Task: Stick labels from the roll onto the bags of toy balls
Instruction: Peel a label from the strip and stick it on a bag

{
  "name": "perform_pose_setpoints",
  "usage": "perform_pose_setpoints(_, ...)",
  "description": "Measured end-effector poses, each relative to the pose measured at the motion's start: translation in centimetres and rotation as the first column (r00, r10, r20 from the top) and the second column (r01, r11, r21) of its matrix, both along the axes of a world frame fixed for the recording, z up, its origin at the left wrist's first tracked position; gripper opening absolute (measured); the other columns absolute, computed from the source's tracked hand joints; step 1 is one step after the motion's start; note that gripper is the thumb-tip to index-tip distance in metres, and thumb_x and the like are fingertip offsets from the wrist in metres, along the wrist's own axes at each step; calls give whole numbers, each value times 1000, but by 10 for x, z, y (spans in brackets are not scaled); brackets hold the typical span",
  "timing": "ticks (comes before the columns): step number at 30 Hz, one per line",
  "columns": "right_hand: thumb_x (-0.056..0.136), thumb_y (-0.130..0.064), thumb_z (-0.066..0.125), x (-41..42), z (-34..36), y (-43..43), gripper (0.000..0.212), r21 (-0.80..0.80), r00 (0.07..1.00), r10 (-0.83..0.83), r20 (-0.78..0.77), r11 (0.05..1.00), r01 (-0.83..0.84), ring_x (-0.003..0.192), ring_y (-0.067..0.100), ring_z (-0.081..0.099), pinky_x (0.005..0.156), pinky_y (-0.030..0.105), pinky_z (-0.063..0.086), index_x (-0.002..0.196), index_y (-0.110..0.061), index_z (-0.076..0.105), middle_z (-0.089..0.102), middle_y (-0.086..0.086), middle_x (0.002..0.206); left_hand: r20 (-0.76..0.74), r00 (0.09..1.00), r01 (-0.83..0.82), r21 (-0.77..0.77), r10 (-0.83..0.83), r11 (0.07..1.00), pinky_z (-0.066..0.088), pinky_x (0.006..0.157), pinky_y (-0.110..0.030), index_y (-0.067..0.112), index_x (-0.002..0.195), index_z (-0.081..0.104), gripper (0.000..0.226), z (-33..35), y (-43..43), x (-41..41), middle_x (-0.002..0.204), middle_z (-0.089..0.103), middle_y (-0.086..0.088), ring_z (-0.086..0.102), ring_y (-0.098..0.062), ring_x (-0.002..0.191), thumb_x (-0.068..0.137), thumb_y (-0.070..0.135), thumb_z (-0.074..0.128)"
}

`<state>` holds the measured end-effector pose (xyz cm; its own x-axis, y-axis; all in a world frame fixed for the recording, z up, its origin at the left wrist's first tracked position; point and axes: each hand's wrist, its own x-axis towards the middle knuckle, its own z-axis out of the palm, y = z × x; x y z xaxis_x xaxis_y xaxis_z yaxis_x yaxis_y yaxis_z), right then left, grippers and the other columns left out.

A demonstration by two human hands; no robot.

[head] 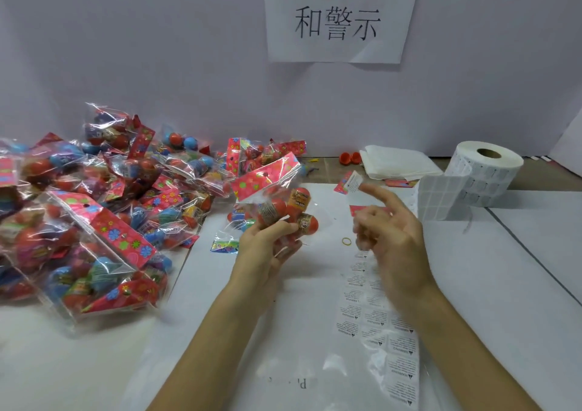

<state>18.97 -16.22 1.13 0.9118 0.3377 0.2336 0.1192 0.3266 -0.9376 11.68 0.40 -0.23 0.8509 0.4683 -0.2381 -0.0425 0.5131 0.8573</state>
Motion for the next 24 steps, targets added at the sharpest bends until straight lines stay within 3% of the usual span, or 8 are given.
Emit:
perform_pose_setpoints(4, 74, -16, 60, -5, -4, 8, 44, 74, 959, 201, -201, 979, -190, 52, 11, 34, 46, 22, 32, 116, -18, 74, 40, 1, 58, -17, 996, -84, -74, 83, 994, 58, 79, -31, 4, 113, 66, 25, 1, 2, 0, 106, 73, -15, 71, -24, 102, 89, -2, 64)
perform_pose_setpoints(7, 73, -17, 60, -11, -5, 11, 44, 76, 915, 299, -270, 954, -289, 48, 10, 28, 45, 23, 28, 114, -16, 76, 33, -2, 57, 27, 997, -65, -95, 67, 993, 57, 77, -29, 5, 120, 65, 32, 3, 3, -2, 104, 72, -14, 75, -21, 95, 89, -2, 63)
perform_pose_setpoints(11, 73, -17, 59, -18, -4, 14, 43, 27, 891, 366, -267, 928, -373, 48, 10, 24, 45, 22, 27, 112, -15, 77, 28, -2, 56, 70, 996, -48, -118, 57, 992, 59, 72, -25, 0, 127, 64, 38, 4, 1, -3, 102, 73, -12, 75, -16, 84, 89, -1, 64)
perform_pose_setpoints(14, 75, -19, 58, -21, -3, 15, 43, -31, 890, 386, -244, 914, -405, 50, 11, 25, 46, 21, 28, 114, -18, 76, 29, -3, 57, 86, 994, -46, -156, 60, 987, 61, 76, -28, -2, 127, 64, 38, 3, 1, -4, 90, 70, -7, 67, -15, 78, 89, 0, 65)
perform_pose_setpoints(18, 74, -20, 59, -22, -1, 16, 45, -42, 890, 387, -243, 912, -408, 50, 11, 26, 47, 22, 28, 116, -19, 76, 30, -3, 57, 105, 993, -34, -153, 50, 988, 61, 85, -33, -1, 126, 64, 38, 5, -1, -4, 96, 72, -9, 66, -19, 89, 89, 1, 65)
perform_pose_setpoints(24, 74, -20, 59, -23, 2, 14, 46, -46, 895, 376, -240, 917, -397, 50, 10, 27, 47, 21, 28, 117, -20, 75, 29, -1, 58, 116, 993, -12, -115, 25, 993, 60, 80, -31, 2, 123, 68, 32, 7, -4, -4, 108, 76, -12, 71, -29, 106, 92, 7, 64)
